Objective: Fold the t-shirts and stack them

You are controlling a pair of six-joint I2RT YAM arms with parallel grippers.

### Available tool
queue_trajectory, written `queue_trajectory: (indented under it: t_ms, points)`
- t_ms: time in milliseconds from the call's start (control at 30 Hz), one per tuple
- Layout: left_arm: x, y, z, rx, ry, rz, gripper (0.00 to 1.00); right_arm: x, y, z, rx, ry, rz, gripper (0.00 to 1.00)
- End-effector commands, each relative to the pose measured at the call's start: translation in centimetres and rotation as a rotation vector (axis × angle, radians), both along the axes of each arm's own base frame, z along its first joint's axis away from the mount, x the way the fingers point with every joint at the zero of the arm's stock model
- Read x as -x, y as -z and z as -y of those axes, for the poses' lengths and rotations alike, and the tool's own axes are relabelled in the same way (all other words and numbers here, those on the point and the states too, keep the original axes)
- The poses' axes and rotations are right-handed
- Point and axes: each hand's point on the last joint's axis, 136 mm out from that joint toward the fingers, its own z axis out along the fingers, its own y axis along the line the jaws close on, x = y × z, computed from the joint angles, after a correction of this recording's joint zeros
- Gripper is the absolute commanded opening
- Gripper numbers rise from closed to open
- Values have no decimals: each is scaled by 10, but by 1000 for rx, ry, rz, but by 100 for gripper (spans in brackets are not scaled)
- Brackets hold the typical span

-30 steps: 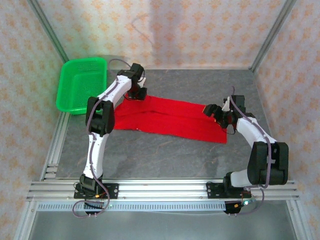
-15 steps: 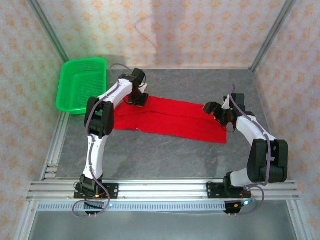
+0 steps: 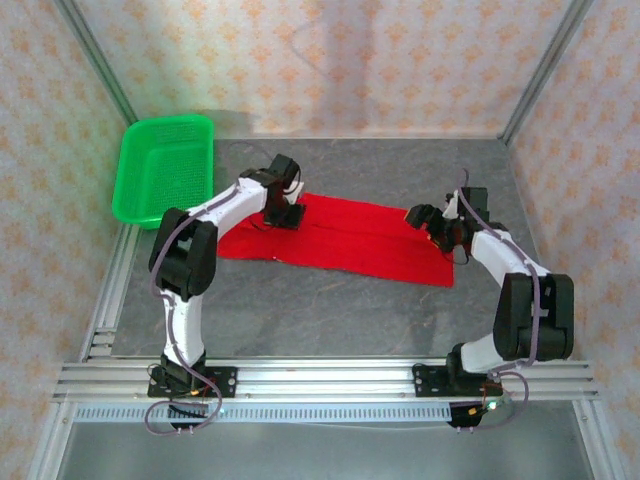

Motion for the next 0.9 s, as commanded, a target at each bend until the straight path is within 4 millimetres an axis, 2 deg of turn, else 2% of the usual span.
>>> queue_trajectory:
  t_ms: [0, 67, 100, 133, 233, 333, 433, 500, 567, 667, 767, 867]
  points:
    - [8, -3, 0, 12, -56, 29, 0, -11, -9, -3, -3, -5, 39, 86]
    - [16, 0, 1, 44, -84, 20, 1, -11, -9, -3, -4, -5, 38, 86]
    - [20, 5, 3, 55, -91, 5, 8, -11, -8, -3, -4, -5, 36, 86]
    - [22, -7, 5, 77, -94, 24, 14, -11, -8, -3, -5, -5, 35, 86]
    - [26, -18, 12, 128, -109, 35, 38, -11, -4, -3, -9, -2, 23, 86]
    - [14, -50, 14, 185, -165, 121, 53, -12, -4, -3, -13, -1, 20, 86]
    - [-8, -83, 9, 195, -234, 195, 60, -12, -3, -3, -16, 3, 18, 86]
    - [-25, -88, -5, 150, -310, 196, 61, -13, -3, -3, -17, 4, 18, 86]
    - [-43, -83, -14, 129, -358, 173, 60, -13, -3, -3, -20, 7, 17, 86]
    - [-65, -57, -22, 59, -385, 129, 55, -13, -6, -4, -22, 4, 21, 86]
    - [-80, -25, -25, 34, -411, 68, 47, -13, -7, -5, -22, 0, 20, 86]
    - [-86, -8, -26, 28, -416, 47, 39, -12, -10, -6, -25, 0, 23, 87]
